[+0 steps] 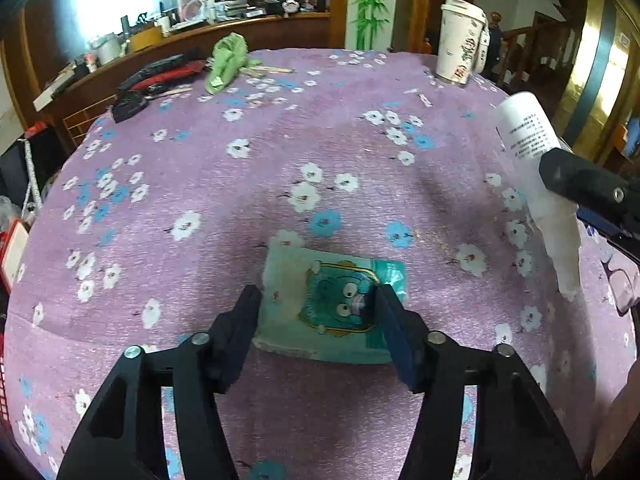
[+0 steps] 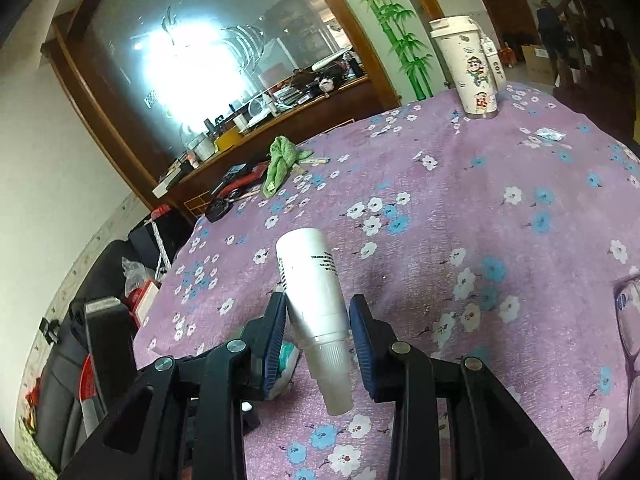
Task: Collect trash
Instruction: 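Grasp the white spray bottle with right tool while left tool grasps the tissue pack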
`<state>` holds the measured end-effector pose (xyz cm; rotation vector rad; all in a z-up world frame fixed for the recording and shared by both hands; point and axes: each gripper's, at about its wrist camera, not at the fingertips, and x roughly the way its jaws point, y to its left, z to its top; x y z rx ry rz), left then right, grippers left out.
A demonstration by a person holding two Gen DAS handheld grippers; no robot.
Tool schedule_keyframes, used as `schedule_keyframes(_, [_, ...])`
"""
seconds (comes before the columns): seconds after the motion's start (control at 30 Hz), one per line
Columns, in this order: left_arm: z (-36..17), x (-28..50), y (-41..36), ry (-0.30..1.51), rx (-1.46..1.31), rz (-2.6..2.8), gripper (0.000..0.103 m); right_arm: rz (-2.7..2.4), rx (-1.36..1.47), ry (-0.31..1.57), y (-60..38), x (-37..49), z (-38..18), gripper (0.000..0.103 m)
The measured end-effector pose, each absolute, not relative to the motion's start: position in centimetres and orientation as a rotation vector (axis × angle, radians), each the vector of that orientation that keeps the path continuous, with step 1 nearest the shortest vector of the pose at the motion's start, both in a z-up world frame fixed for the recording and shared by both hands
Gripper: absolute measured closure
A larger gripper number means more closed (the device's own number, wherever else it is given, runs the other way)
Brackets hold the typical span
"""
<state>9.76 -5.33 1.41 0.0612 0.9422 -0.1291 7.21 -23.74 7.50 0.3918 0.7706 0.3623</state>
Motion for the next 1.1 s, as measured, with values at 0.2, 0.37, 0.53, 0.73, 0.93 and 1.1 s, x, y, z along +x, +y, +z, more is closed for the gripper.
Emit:
schedule_keyframes(0.2, [1.2, 9.0, -6.5, 0.953, 0.110, -0.158, 0.020, 0.359, 0.379, 0.767, -23.6, 7.3, 7.5, 0.068])
schedule_keyframes(0.37, [0.4, 9.0, -7.0, 0.967, 0.127, -0.168, 0.010, 0.355, 0.379, 0.772, -23.6, 7.5, 7.4, 0.068])
schedule_keyframes(0.53, [0.1, 9.0, -7.1, 0.941, 0.129, -0.173, 0.012, 0.356, 0.376, 0.767, -23.6, 7.5, 7.4, 0.068])
schedule_keyframes(0.73, [0.5, 9.0, -7.5, 0.920, 0.116, -0.201, 0.050, 0.351, 0.372, 0.773, -23.5, 7.7, 7.3, 0.068])
schedule_keyframes(0.93, [0.8, 8.8, -7.5, 0.909, 0.091, -0.232, 0.092, 0.347, 0.365, 0.779, -23.5, 7.7, 7.1, 0.068])
schedule_keyframes(1.1, [1.9, 8.1, -6.9, 0.884, 0.074, -0.228, 0.093, 0.355, 0.344, 0.782, -23.1, 7.7, 7.0, 0.068])
